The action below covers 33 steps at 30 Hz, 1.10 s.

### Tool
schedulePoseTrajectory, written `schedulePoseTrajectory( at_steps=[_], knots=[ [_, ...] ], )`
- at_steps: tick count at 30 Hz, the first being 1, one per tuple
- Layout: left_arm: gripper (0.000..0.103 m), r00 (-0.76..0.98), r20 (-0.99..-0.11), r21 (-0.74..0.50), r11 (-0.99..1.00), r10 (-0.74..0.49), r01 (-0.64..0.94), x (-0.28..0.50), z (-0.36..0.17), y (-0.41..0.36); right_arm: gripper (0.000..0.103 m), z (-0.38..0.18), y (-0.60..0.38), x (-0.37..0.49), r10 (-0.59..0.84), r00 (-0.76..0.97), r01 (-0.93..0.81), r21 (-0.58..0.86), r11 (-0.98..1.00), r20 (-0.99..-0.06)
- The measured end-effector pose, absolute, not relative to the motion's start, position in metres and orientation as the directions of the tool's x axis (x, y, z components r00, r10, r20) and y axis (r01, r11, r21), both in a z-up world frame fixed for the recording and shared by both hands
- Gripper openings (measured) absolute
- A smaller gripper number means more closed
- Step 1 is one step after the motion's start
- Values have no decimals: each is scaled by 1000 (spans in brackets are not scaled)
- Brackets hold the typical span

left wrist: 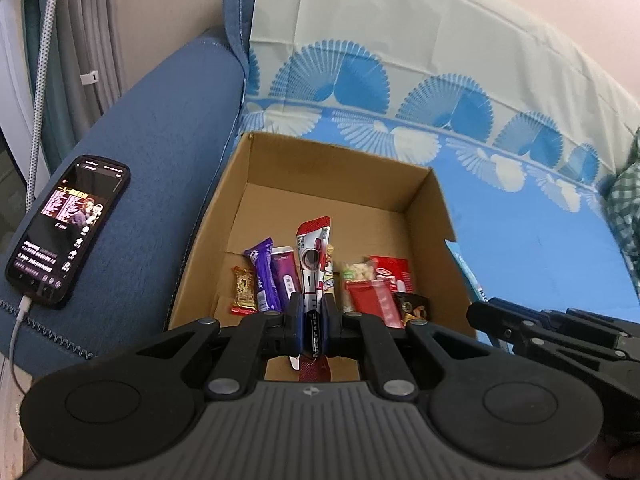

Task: Organize snacks
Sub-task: 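Carry the red-white stick and blue-white stick into the box with both tools, then open both tools to release the two sticks in the box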

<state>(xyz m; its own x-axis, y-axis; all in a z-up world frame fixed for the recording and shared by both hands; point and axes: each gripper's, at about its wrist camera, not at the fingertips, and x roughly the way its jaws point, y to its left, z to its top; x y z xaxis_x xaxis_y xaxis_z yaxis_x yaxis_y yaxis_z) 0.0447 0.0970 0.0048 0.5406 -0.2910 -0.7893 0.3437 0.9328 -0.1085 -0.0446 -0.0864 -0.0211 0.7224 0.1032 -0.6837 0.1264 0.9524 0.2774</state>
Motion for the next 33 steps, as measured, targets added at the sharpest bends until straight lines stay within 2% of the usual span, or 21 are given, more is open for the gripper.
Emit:
schedulePoseTrajectory(
  at_steps=[14,19,20,21,22,23,24,25,27,33],
  knots=[
    [9,469,-857,-51,940,-214,336,105,-39,76,16,-61,-100,10,118,682,157,302,940,-722],
    [13,466,-867,-2,937,-176,349,119,-50,67,20,-69,-107,31,143,689,172,352,920,-711],
    [28,466,-868,4,936,-172,352,120,-50,67,26,-70,-109,34,149,690,175,363,915,-708],
    [45,469,-867,10,936,-167,351,121,-49,67,41,-70,-112,37,151,691,183,373,910,-707],
    [87,478,-864,16,939,-160,343,121,-47,68,50,-69,-114,37,147,694,192,377,906,-705],
    [103,494,-856,25,944,-149,328,120,-45,70,64,-68,-115,36,140,696,200,377,904,-704],
    [103,535,-835,48,954,-124,296,115,-42,74,71,-67,-115,33,135,700,203,376,904,-701],
    [103,552,-825,57,955,-120,292,111,-41,77,74,-65,-115,29,130,701,202,371,907,-701],
    [103,524,-843,65,946,-118,318,105,-40,79,86,-64,-111,18,112,688,203,338,919,-717],
    [103,472,-875,49,951,-106,305,66,-38,94,93,-55,-88,-35,68,670,215,281,935,-739]
  ],
)
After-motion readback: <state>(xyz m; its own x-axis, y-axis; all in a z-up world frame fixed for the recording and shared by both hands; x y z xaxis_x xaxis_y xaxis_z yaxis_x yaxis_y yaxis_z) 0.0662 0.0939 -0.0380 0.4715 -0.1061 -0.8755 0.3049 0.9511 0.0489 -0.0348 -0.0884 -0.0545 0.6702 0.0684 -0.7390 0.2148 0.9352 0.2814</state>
